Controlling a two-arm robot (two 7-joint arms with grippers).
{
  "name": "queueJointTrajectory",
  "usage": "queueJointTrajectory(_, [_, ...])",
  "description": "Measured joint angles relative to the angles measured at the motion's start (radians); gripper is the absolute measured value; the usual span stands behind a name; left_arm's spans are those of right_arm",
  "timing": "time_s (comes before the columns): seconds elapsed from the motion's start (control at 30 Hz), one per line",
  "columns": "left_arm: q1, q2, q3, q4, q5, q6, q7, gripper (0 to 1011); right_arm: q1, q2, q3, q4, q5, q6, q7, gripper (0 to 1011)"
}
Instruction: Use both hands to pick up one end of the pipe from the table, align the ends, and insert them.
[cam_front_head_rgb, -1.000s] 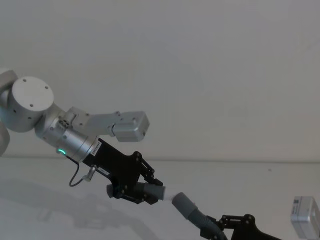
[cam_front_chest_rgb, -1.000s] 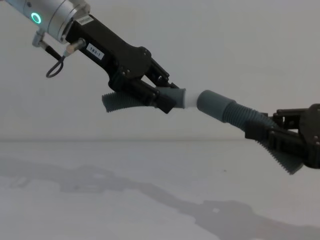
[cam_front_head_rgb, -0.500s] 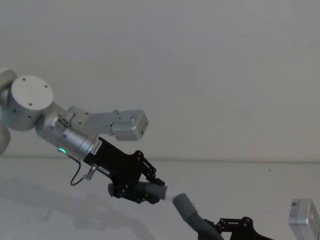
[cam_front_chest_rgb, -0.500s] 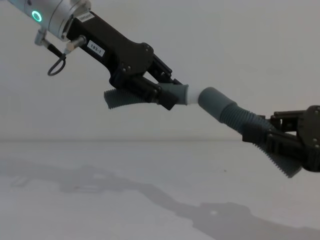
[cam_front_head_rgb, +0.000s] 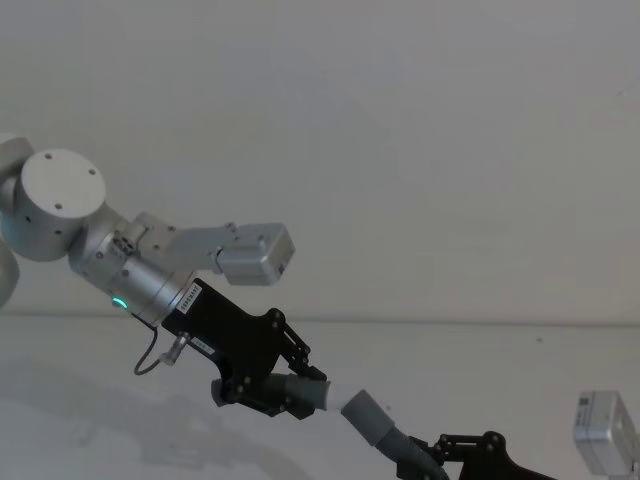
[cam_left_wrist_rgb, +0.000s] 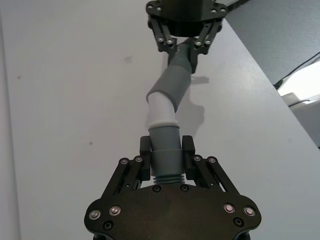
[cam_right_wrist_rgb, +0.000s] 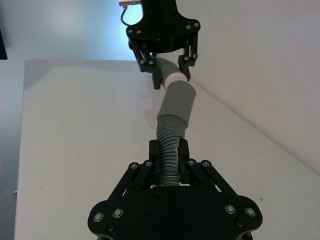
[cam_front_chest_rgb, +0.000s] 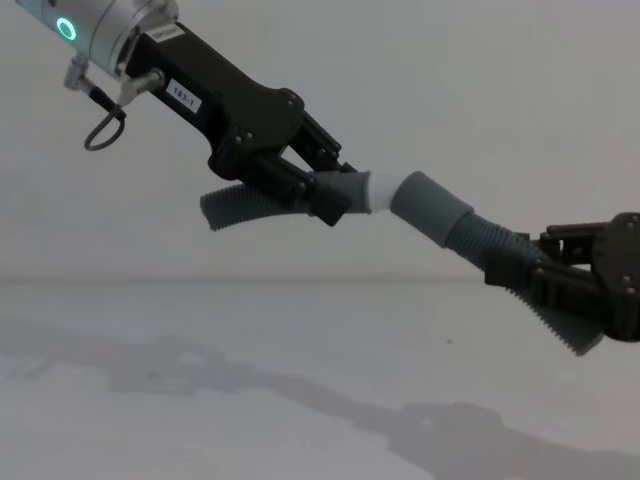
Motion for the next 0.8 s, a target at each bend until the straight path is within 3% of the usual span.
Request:
queueJointTrajectory(0.47, [-0.015,0.019,0.025,-0.025,-0.003,0.032,-0.027,328,0.015,0.003,-0.006,0.012,0.005,0.008,0.002,181])
queueJointTrajectory(0.8, [-0.044,0.009,0.053,-0.004,0.010,0.039,-0.056,328,0.024,0.006,-0.012,0.021,0.004,-0.005,0.016,180])
